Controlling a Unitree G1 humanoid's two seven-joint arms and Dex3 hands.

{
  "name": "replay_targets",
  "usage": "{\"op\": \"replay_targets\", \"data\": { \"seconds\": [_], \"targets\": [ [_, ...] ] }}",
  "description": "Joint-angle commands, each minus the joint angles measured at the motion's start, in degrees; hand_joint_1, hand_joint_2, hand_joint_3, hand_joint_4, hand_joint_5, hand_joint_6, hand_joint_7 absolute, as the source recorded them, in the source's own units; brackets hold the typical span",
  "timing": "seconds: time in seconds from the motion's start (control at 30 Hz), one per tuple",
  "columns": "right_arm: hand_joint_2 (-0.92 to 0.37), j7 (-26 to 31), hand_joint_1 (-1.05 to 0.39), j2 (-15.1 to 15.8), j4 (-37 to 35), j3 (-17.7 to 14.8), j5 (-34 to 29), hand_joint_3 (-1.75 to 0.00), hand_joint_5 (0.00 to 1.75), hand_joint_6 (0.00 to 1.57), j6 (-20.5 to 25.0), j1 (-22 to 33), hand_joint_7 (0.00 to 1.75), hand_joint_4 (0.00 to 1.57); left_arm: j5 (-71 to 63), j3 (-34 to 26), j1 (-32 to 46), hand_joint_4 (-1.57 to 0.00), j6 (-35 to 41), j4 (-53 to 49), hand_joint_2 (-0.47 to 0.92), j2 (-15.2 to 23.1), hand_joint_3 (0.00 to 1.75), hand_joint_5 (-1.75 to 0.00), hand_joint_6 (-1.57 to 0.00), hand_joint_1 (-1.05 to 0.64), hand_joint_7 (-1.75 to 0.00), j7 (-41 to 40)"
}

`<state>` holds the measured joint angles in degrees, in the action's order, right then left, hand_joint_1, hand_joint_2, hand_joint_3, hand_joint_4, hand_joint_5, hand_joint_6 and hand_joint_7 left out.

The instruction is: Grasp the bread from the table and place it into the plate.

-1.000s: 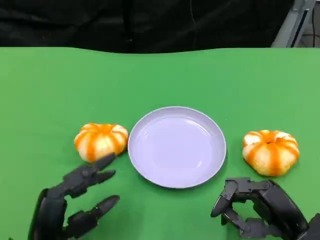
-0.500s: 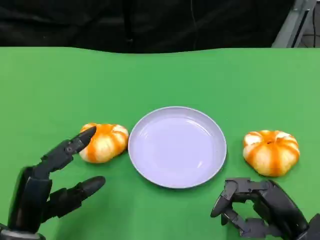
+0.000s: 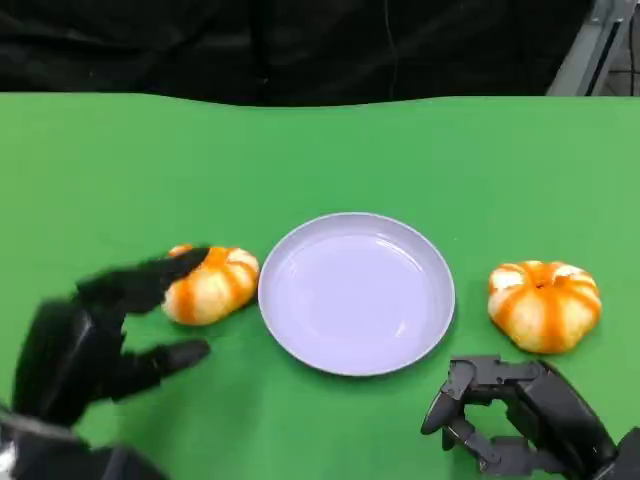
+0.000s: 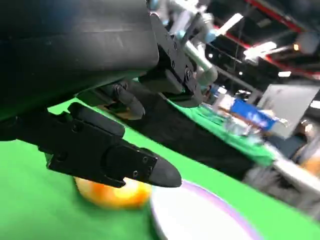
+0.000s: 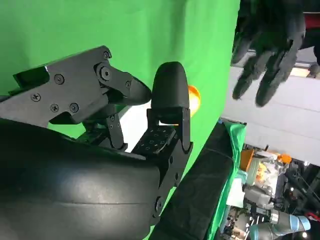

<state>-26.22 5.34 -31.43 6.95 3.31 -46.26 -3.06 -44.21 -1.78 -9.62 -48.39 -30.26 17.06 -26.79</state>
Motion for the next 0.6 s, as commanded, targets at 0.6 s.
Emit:
{"op": "replay_targets", "data": {
  "seconds": [0.6],
  "targets": [
    [-0.72,0.61,-0.09,0.63,0.65,-0.55,0.14,-0.79,1.57,0.84,-0.22,0.08,1.11,0.75,0.03,13.93,-8.64,-0.45,12.14,-9.14,0.9,4.49,0.01,0.0,-0.63,-0.73,0.0,-3.13]
  ]
}}
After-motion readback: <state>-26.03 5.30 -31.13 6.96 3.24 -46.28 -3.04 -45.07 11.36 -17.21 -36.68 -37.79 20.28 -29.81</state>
